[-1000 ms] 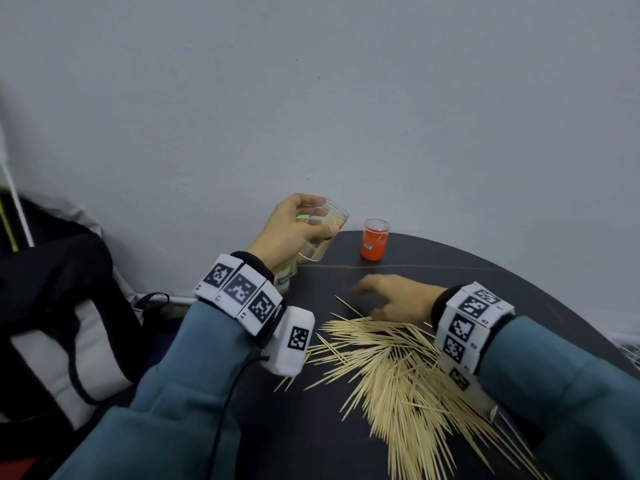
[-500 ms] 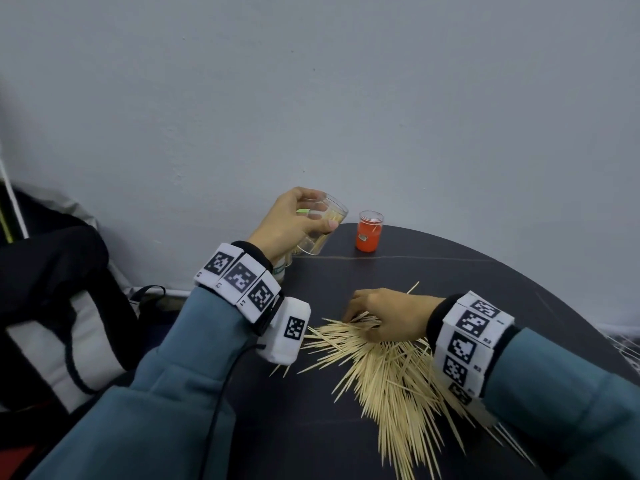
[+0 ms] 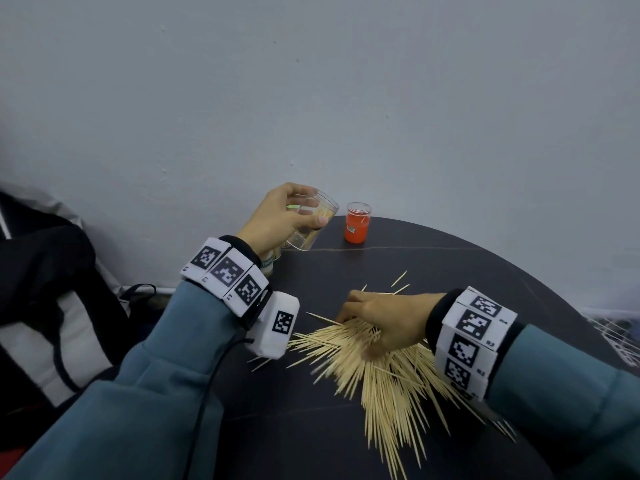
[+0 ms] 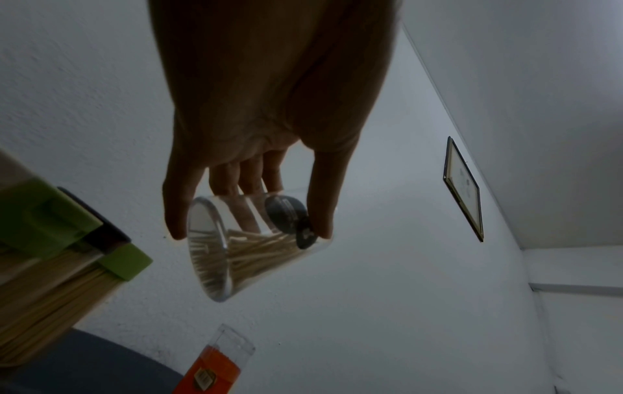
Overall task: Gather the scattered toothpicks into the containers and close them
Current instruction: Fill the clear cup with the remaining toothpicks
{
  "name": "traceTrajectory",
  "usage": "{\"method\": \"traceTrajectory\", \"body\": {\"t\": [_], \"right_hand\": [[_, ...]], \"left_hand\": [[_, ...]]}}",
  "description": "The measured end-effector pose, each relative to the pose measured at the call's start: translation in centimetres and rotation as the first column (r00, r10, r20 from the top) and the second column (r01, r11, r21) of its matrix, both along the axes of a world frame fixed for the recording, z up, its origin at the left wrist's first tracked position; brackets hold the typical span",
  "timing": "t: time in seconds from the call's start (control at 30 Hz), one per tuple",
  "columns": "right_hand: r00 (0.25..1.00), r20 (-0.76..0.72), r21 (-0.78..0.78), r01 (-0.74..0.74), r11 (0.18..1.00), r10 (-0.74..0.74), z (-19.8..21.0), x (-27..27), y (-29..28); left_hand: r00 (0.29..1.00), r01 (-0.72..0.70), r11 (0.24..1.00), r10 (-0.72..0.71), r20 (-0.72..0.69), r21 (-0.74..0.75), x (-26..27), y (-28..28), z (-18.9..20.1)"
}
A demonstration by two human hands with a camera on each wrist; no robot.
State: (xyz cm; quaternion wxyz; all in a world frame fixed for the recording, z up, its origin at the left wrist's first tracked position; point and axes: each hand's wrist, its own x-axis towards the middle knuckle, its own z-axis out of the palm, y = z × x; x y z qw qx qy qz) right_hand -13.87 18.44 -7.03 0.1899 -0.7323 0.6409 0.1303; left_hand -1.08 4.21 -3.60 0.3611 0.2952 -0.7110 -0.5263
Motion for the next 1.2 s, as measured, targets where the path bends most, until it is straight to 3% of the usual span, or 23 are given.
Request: {"method": "traceTrajectory", "body": {"t": [0.2,1.2], "right_hand": [[0.998,-0.022,-0.083,-0.056,0.995,0.054,0.1,0.5,0.1],[0.98,-0.195,-0.065,-0.062,0.996,0.048,-1.1,-0.1,0.3]], "left_hand": [[1.0,0.008,1.0,-0.008,0.023,0.001,-0.1,0.0,-0.2],[0.999,0.026,1.0,-0.025,0.035,-0.006,-0.4,0.7,-0.3]]}}
